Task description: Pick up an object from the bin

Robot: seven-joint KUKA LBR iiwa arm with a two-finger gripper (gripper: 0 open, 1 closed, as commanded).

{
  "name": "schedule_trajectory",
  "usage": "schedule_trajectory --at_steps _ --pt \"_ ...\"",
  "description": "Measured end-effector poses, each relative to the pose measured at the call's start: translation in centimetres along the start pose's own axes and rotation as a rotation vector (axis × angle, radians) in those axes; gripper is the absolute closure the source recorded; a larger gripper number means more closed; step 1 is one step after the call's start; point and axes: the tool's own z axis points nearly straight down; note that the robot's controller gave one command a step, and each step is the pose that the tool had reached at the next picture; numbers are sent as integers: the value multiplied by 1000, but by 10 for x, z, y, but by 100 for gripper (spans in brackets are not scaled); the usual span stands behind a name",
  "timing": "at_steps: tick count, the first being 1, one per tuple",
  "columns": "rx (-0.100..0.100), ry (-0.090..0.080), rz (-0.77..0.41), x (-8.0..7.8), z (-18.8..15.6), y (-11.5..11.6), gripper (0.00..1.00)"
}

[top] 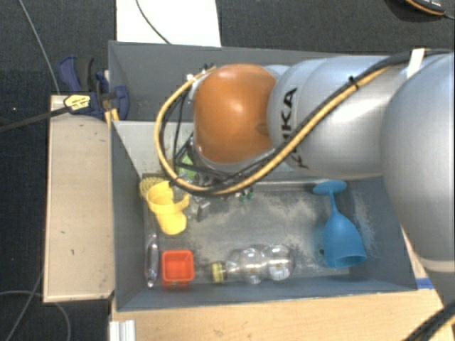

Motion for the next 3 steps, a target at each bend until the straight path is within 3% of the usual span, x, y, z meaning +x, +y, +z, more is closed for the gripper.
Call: schedule_trajectory --at_steps 1,2,3 --pt "0 1 2 0 0 0 100" --pt "-1 -6 -17 -8 -16 23 100" --pt "0 -1 -23 -5 -16 23 100"
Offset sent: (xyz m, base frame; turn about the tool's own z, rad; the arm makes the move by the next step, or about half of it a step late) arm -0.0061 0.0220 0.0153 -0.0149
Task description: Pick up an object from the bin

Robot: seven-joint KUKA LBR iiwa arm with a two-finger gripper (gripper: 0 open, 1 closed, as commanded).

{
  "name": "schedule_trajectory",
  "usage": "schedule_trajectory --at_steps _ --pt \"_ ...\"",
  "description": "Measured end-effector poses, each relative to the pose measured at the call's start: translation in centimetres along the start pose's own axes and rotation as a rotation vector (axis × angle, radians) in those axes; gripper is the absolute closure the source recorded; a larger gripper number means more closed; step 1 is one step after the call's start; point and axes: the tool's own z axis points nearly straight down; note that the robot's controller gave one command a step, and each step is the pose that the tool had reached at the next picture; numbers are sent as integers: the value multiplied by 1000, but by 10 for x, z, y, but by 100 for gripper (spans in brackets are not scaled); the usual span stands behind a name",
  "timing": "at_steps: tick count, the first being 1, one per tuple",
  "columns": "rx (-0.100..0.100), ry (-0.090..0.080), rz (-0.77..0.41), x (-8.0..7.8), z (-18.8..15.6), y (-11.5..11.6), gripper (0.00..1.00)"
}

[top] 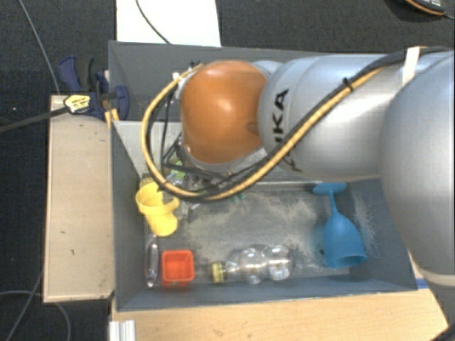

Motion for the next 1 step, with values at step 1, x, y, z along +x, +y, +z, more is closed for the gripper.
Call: schedule_trajectory --at_steps 1 --pt "0 -9 -12 -9 -32 4 100"
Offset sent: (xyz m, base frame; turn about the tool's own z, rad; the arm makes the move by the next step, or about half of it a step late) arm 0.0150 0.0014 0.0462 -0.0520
